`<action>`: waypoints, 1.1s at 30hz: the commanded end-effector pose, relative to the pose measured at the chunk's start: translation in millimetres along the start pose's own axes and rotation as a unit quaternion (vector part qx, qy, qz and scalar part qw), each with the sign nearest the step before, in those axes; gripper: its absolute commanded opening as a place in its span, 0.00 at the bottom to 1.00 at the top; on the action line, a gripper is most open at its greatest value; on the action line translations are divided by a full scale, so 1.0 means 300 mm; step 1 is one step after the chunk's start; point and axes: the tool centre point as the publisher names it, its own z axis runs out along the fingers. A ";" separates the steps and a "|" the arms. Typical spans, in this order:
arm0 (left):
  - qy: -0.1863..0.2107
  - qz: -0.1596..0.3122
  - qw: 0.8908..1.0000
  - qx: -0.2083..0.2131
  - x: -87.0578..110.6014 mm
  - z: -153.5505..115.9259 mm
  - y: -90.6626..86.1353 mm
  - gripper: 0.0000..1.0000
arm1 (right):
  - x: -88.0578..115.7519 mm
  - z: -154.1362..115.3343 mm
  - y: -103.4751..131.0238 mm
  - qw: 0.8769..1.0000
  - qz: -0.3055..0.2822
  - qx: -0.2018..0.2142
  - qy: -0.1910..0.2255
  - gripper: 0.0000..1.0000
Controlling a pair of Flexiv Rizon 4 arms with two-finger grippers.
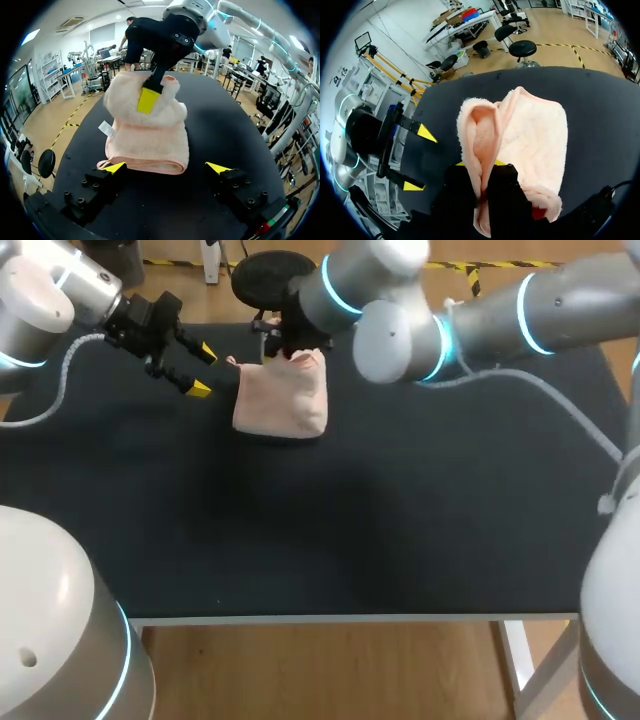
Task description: Fold the towel
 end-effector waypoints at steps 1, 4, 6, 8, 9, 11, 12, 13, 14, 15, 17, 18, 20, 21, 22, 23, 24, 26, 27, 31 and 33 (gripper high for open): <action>-0.001 0.001 1.000 0.000 0.002 0.001 0.002 1.00 | 0.053 0.037 -0.001 0.999 -0.004 -0.002 -0.050 0.15; -0.001 0.001 1.000 0.000 0.002 0.001 0.002 1.00 | 0.093 0.018 -0.008 0.999 -0.015 -0.013 -0.047 1.00; -0.001 0.001 1.000 0.000 0.002 0.001 0.002 1.00 | 0.124 -0.002 -0.010 0.998 -0.022 -0.021 -0.046 1.00; -0.001 0.001 1.000 0.000 0.002 0.001 0.002 1.00 | 0.149 -0.021 -0.005 0.998 -0.024 -0.030 -0.043 1.00; -0.001 0.001 1.000 0.000 0.002 0.001 0.002 1.00 | 0.160 -0.029 0.000 0.998 -0.028 -0.034 -0.040 1.00; -0.001 0.001 1.000 0.000 0.002 0.001 0.002 1.00 | 0.181 -0.048 0.014 0.998 -0.030 -0.045 -0.035 1.00; -0.001 0.001 1.000 0.000 0.002 0.001 0.002 1.00 | 0.189 -0.059 0.021 0.998 -0.032 -0.051 -0.034 1.00; -0.001 0.001 1.000 0.000 0.002 0.001 0.002 1.00 | 0.196 -0.069 0.030 0.997 -0.031 -0.056 -0.032 1.00; -0.001 0.001 1.000 0.000 0.002 0.001 0.002 1.00 | 0.201 -0.081 0.039 0.997 -0.031 -0.063 -0.032 1.00; -0.001 0.001 1.000 0.000 0.002 0.001 0.002 1.00 | 0.204 -0.095 0.046 0.997 -0.033 -0.069 -0.031 1.00; -0.001 0.001 1.000 0.000 0.002 0.001 0.002 1.00 | 0.202 -0.122 0.059 0.995 -0.034 -0.083 -0.035 1.00; -0.001 0.001 1.000 0.000 0.002 0.001 0.002 1.00 | 0.197 -0.134 0.063 0.995 -0.034 -0.089 -0.037 1.00; -0.001 0.001 1.000 0.000 0.002 0.001 0.002 1.00 | 0.179 -0.151 0.066 0.994 -0.031 -0.094 -0.038 1.00; -0.001 0.001 1.000 0.000 0.002 0.001 0.002 1.00 | 0.168 -0.155 0.065 0.994 -0.029 -0.096 -0.040 1.00; -0.001 0.001 1.000 0.000 0.002 0.001 0.002 1.00 | 0.157 -0.158 0.064 0.994 -0.028 -0.097 -0.041 1.00; -0.001 0.001 1.000 0.000 0.002 0.001 0.002 1.00 | 0.149 -0.158 0.063 0.994 -0.032 -0.097 -0.042 1.00; -0.001 0.001 1.000 0.000 0.002 0.001 0.002 1.00 | 0.143 -0.159 0.062 0.994 -0.034 -0.096 -0.047 1.00; -0.001 0.001 1.000 0.000 0.002 0.001 0.002 1.00 | 0.129 -0.161 0.061 0.993 -0.049 -0.094 -0.042 1.00; -0.001 0.001 1.000 0.000 0.002 0.001 0.002 1.00 | 0.120 -0.167 0.061 0.992 -0.067 -0.096 -0.041 1.00; -0.001 0.001 1.000 0.000 0.002 0.001 0.002 1.00 | 0.094 -0.179 0.059 0.979 -0.187 -0.080 -0.003 1.00; -0.001 0.001 1.000 0.000 0.002 0.001 0.002 1.00 | 0.066 -0.180 0.055 0.966 -0.248 -0.066 0.022 1.00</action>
